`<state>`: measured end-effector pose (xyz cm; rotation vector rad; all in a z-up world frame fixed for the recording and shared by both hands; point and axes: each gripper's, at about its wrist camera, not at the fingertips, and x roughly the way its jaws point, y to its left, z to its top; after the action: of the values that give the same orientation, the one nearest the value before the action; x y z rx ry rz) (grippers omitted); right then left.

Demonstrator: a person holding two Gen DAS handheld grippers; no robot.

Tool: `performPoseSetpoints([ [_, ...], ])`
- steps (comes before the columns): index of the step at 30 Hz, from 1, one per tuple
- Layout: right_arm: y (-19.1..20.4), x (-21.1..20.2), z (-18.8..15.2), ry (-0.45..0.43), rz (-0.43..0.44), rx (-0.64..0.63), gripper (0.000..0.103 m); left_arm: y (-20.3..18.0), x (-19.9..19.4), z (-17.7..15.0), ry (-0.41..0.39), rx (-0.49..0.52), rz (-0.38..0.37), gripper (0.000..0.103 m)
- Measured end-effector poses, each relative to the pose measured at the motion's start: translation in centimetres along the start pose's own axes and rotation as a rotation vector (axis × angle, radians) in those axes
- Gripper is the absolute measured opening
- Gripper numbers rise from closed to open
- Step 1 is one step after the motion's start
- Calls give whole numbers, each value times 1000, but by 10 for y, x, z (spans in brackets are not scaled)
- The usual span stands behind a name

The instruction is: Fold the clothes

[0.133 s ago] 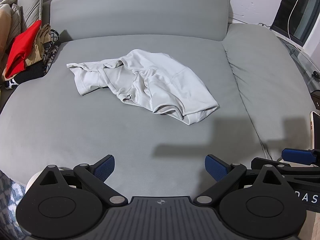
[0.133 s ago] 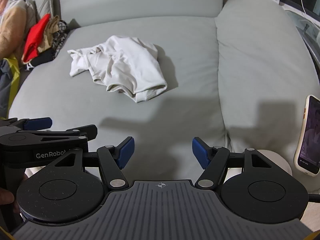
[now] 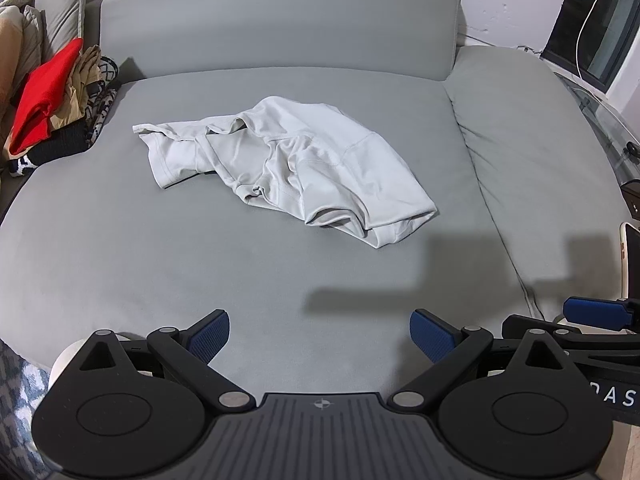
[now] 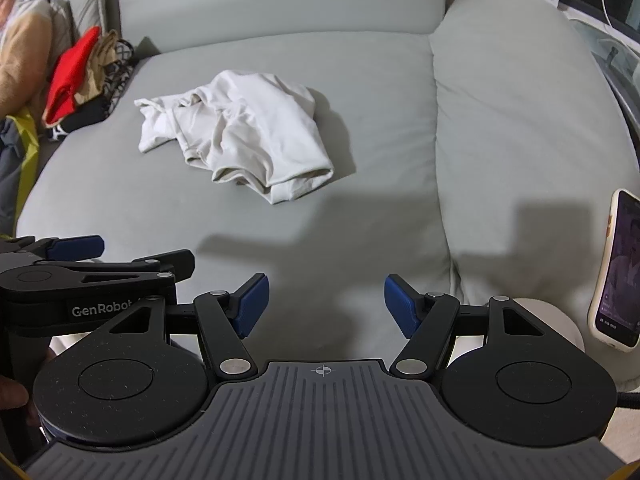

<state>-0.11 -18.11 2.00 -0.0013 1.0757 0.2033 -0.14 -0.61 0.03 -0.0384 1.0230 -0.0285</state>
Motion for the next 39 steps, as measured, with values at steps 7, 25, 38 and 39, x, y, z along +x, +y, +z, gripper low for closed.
performPoseSetpoints([
  [7,-1,1,0,-6,5,-1,70,0,0,1,0,-2,0,96],
  [25,0,1,2,6,1,2,70,1,0,-1,4,-2,0,96],
  [38,0,0,-1,12,0,5,70,1,1,-2,7,-2,0,96],
  [39,-1,0,-1,12,0,5,70,1,1,-2,7,-2,1,96],
])
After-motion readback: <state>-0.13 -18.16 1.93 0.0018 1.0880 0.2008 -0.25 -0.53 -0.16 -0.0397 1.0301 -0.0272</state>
